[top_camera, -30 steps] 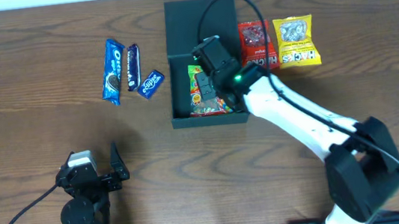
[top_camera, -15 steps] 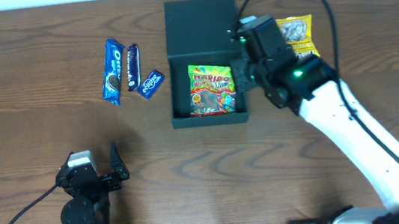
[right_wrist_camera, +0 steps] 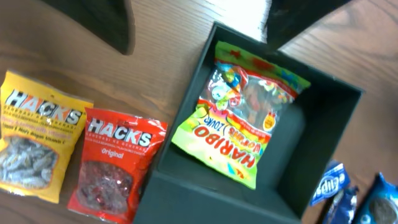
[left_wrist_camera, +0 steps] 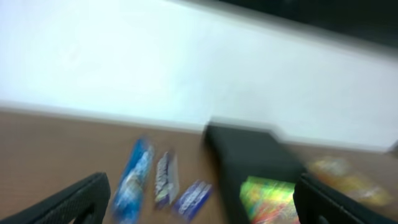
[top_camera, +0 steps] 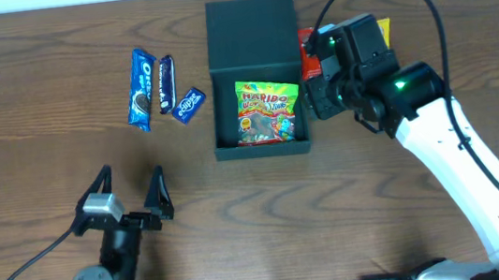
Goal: Pack container
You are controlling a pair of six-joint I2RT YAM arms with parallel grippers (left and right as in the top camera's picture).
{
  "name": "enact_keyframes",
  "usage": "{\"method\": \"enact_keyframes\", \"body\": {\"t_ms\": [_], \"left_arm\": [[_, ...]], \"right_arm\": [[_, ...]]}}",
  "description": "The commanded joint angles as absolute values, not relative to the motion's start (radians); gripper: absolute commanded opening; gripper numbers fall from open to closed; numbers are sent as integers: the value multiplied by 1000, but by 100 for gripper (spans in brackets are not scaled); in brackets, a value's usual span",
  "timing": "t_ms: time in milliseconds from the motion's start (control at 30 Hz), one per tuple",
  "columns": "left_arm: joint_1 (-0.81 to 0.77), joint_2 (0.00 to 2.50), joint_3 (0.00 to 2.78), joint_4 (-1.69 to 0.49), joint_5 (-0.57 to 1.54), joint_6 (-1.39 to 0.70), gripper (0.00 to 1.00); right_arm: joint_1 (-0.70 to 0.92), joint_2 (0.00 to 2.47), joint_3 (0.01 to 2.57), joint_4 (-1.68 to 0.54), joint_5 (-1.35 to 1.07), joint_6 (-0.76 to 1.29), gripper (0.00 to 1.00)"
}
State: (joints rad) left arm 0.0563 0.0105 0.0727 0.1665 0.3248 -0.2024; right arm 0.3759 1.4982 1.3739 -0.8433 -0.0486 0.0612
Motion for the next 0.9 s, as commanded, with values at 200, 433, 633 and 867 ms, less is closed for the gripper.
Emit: {"method": "enact_keyframes", "body": {"t_ms": [200,433,633,867], "left_arm": [[58,162,178,232,392,-294,95],[58,562,387,228,392,-191,95],[58,949,662,134,389,-89,95],[58,1380,1048,-99,286,-25,95]], "right_arm": [[339,1491,1387,-770,-80,43,99],[339,1491,1387,-690,-79,43,99],[339,1491,1387,-640,-70,43,99],[339,1491,1387,-543,14,43,99]]}}
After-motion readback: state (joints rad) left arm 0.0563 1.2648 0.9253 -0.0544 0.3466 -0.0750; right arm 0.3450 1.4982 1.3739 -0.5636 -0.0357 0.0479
